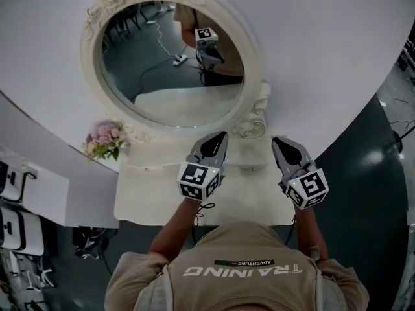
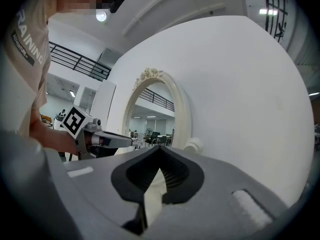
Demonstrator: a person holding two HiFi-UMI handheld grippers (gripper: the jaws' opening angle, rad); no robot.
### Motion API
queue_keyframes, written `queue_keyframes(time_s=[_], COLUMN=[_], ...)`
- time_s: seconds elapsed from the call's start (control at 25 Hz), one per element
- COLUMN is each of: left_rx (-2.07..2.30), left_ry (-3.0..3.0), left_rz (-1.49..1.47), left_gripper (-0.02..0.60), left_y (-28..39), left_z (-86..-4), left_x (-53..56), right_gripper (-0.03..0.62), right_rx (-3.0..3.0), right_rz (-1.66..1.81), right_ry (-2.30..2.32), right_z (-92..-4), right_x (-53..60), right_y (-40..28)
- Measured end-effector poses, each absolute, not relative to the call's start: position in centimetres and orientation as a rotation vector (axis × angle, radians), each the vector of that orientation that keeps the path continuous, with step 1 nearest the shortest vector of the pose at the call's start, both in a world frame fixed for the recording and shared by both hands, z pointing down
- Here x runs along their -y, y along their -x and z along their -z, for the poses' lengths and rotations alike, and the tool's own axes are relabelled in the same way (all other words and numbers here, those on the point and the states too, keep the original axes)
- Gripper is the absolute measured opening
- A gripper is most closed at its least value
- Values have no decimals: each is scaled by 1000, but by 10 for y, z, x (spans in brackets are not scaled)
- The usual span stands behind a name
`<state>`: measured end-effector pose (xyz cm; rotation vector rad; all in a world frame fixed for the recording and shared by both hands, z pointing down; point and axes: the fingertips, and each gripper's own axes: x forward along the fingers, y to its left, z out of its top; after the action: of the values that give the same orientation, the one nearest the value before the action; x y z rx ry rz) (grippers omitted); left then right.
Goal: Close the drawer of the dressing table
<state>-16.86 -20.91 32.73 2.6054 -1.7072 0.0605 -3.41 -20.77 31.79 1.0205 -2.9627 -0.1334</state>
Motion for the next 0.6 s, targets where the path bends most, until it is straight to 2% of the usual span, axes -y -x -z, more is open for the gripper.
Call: queue_keyframes(time_s=[0.6], left_rx=[1695], left_ry=[-2521], left_rz=[-34], left_gripper=[18], left_y=[180], left_z=[-345], left_x=[208], right_gripper=[2], right_rx=[2943], right_rz=[86], right_ry=[-997], right_z=[-337], right_x=[209], right_y=[36])
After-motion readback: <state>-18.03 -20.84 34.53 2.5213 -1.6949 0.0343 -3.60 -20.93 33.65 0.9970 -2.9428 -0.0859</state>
